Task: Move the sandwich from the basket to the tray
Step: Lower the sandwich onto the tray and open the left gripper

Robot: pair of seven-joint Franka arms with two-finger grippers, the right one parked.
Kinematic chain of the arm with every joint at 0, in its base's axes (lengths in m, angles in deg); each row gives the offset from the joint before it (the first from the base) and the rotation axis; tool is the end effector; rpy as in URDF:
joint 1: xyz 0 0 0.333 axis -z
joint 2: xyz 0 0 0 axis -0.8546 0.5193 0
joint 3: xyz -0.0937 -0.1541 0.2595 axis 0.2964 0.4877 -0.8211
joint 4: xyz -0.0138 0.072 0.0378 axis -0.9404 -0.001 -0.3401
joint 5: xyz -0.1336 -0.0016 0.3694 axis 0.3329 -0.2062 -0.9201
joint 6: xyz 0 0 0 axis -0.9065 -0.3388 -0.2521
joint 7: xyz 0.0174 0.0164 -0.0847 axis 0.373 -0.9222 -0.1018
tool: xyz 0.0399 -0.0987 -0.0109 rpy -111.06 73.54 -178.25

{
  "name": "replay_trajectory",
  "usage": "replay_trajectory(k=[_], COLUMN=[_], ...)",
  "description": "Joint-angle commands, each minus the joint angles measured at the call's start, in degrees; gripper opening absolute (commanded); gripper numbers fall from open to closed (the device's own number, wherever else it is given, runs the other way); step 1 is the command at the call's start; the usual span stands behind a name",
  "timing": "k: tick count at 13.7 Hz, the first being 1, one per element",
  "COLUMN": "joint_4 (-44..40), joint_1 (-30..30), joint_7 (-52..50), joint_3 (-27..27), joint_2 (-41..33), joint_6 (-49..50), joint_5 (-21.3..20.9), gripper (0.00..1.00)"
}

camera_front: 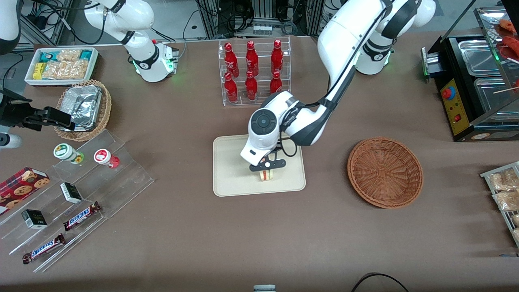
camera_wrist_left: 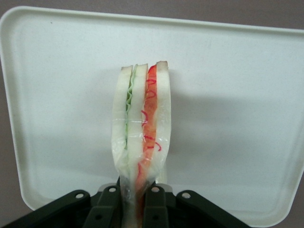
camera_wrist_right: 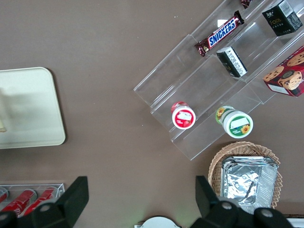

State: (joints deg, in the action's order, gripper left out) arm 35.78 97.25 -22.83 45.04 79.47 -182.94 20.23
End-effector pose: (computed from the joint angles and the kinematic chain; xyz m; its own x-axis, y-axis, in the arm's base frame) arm 0.5155 -0.5185 0.2600 0.9819 0.1402 -0.1270 0.1419 -0.9899 0.0045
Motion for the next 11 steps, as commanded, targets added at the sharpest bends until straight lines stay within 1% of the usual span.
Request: replay_trajectory(k=[1, 5, 8, 9, 10, 11], joint_4=[-3.6, -3.6, -3.6, -3.6, -3.7, -3.7], joint_1=[0.8, 0.7, 0.8, 0.7, 0.8, 0.8], joint_7=[-0.8, -1.0, -1.9, -1.8, -1.9, -2.0], joint_3=[-0.6, 0.1, 0.1, 0.1, 0.1, 0.1], joint_2=[2.1, 2.9, 3.8, 3.8, 3.7, 3.3], joint_6=[2.1, 1.9, 1.2, 1.1, 1.1, 1.2], joint_5=[0.8, 1.3, 2.4, 2.4, 2.3, 2.4], gripper=[0.00, 0.00, 0.01, 0.66, 1.00, 1.00])
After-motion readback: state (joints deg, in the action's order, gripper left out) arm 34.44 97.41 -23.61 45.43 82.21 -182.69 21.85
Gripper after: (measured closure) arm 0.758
